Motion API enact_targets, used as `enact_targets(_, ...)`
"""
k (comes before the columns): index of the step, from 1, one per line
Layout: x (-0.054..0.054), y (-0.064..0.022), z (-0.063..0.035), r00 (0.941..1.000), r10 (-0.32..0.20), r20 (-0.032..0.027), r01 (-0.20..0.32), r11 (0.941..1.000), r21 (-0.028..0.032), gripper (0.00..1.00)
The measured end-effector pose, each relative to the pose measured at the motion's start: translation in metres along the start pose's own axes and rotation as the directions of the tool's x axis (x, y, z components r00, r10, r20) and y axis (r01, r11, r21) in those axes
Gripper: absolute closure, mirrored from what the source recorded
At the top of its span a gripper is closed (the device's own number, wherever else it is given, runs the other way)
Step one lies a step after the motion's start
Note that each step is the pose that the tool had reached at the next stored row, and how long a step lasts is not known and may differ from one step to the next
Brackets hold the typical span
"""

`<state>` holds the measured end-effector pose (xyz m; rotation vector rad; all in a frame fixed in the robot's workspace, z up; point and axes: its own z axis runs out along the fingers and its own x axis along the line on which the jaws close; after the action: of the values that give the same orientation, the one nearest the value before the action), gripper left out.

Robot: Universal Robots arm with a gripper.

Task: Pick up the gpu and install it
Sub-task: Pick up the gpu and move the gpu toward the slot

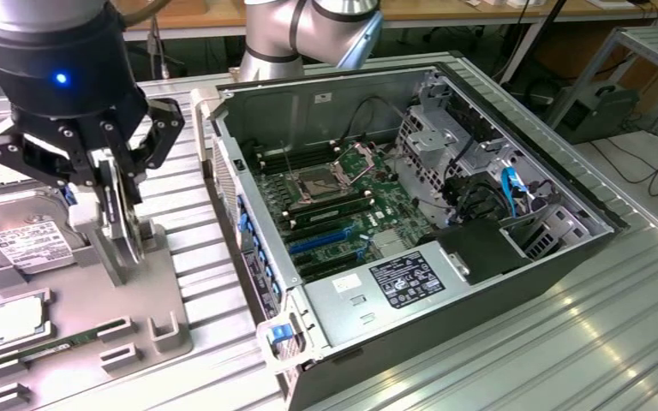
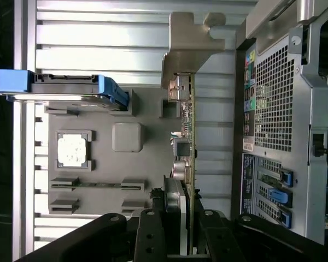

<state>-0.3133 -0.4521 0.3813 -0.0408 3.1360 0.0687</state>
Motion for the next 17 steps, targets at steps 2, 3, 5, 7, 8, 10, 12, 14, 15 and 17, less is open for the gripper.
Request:
enact_targets(2,0.000,0.0004,-0.0093,1.0000,0.000,0.0002,0.000,1.0000,-0.0001,0.72)
enact_targets(3,0.000,0.0006,-0.0141,1.0000,0.000,0.0001,0.000,1.0000,0.0000,0.72)
enact_targets(5,0.000,0.0010,-0.0216,1.0000,0.000,0.0001,0.000,1.0000,0.0000,0.72)
enact_targets(7,0.000,0.0013,-0.0296,1.0000,0.000,0.0001,0.000,1.0000,-0.0001,0.72)
enact_targets(8,0.000,0.0015,-0.0337,1.0000,0.000,0.0001,0.000,1.0000,0.0000,0.72)
enact_targets(10,0.000,0.0018,-0.0410,1.0000,0.000,0.0002,0.000,1.0000,-0.0001,0.72)
enact_targets(12,0.000,0.0021,-0.0484,1.0000,0.000,0.0001,0.000,1.0000,0.0000,0.72)
enact_targets(14,0.000,0.0024,-0.0548,1.0000,0.000,0.0002,0.000,1.0000,-0.0001,0.72)
enact_targets(15,0.000,0.0025,-0.0579,1.0000,0.000,0.0001,0.000,1.0000,0.0000,0.72)
enact_targets(17,0.000,0.0028,-0.0628,1.0000,0.000,0.0001,0.000,1.0000,-0.0001,0.72)
